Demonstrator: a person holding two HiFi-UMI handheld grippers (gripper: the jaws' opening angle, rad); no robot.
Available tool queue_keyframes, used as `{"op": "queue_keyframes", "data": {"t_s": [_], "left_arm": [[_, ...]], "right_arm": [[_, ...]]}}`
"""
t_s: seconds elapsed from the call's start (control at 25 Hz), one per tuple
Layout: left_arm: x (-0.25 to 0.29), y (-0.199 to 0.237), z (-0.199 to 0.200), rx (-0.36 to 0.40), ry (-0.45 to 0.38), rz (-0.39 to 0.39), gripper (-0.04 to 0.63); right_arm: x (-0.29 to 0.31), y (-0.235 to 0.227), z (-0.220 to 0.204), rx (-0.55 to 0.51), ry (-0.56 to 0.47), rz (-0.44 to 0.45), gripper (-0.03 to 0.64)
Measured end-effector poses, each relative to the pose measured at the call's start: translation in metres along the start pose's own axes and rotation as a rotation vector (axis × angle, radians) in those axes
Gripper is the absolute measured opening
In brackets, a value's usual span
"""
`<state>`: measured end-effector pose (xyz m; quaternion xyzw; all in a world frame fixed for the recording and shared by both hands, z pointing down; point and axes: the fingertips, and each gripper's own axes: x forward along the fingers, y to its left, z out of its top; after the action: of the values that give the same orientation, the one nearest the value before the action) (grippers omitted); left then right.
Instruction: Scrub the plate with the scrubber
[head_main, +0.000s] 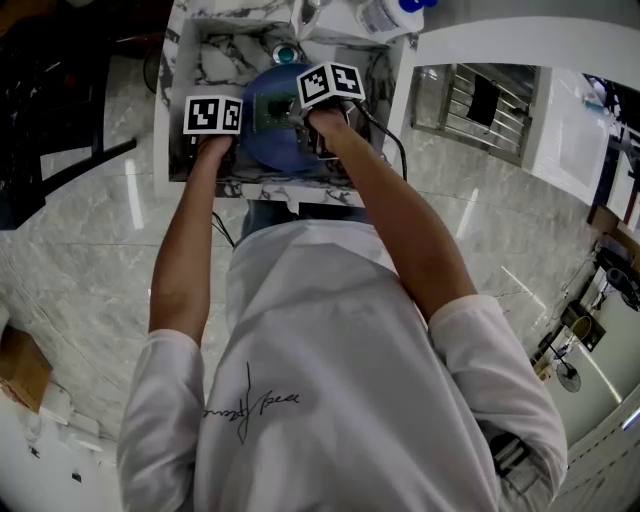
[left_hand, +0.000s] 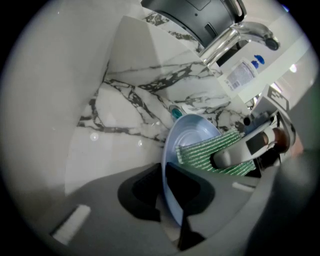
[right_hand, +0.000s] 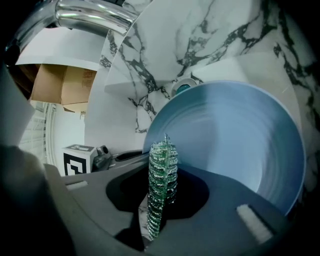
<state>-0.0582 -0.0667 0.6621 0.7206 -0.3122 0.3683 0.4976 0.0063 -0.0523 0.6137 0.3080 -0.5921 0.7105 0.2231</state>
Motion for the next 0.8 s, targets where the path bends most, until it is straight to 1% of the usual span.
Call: {"op": "queue_keyframes", "data": {"t_s": [0.12, 0.2, 0.44, 0.8], "left_arm": [[0.000, 0.000, 0.000, -0.003, -0.001, -0.003, 0.089], [0.000, 0.000, 0.000, -0.005, -0.002, -0.005, 0.089], [0.000, 0.000, 0.001, -0.006, -0.002, -0.004, 0.089], [0.000, 0.000, 0.001, -0.009, -0.003, -0.007, 0.089]], "right_arm": [[0.002, 0.000, 0.006, -0.069, 0.003, -0.050, 0.064], [0.002, -0.001, 0.011, -0.096, -0.007, -0.076, 0.064], [0.008, 0.001, 0.018, -0.133, -0.015, -0.096, 0.064], [0.014, -0.006, 0.019, -0.102, -0.018, -0.110, 0.063]]}}
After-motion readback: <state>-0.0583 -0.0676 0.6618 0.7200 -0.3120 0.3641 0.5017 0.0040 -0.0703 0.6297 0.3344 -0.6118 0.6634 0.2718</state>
